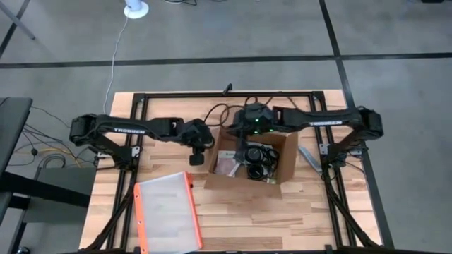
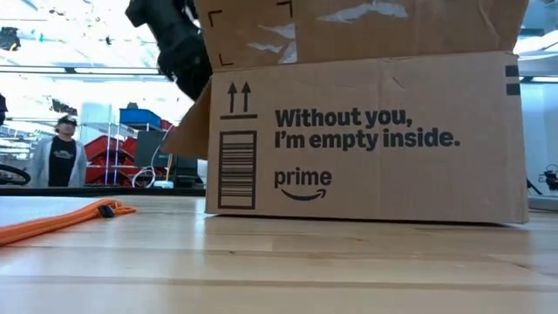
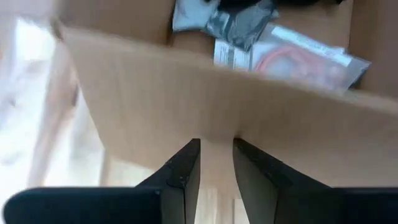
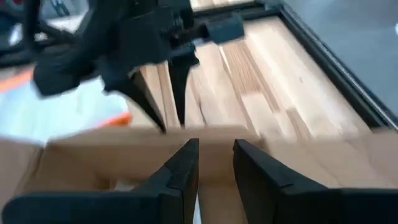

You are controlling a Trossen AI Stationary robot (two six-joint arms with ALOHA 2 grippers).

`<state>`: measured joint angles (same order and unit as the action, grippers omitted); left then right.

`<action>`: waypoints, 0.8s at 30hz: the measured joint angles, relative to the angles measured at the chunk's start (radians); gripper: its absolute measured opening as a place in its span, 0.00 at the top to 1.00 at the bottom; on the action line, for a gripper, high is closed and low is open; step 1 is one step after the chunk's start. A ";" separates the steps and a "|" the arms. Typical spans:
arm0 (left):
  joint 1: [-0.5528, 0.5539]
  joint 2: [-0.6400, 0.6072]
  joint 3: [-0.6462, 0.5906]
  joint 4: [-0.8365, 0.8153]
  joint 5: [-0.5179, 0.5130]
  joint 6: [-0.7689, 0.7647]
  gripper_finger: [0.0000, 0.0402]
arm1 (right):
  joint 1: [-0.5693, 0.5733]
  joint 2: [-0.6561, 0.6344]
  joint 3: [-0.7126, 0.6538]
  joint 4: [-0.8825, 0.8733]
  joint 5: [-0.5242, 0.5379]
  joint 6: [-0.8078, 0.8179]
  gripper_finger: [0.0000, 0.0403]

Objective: Unpack boxes
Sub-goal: Open the cardboard box with the silver cutter

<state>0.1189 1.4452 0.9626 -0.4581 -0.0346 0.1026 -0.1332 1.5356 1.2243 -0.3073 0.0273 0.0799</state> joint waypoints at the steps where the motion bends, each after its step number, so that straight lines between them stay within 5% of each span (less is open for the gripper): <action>1: 0.000 0.000 -0.030 0.039 0.015 -0.007 0.80 | 0.005 -0.012 0.000 -0.043 0.000 0.000 0.78; 8: 0.000 0.002 -0.096 0.114 0.038 -0.064 0.80 | 0.062 -0.040 0.000 -0.257 -0.002 -0.002 0.78; 16: 0.000 0.000 -0.093 0.116 0.038 -0.095 0.80 | 0.064 -0.039 0.000 -0.303 -0.001 -0.002 0.78; 24: 0.003 -0.012 0.051 0.021 0.128 -0.126 0.79 | 0.058 -0.039 0.000 -0.384 -0.078 0.044 0.78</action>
<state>0.1223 1.4334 1.0133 -0.4368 0.0933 -0.0234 -0.0753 1.4971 1.2240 -0.6918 -0.0510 0.1238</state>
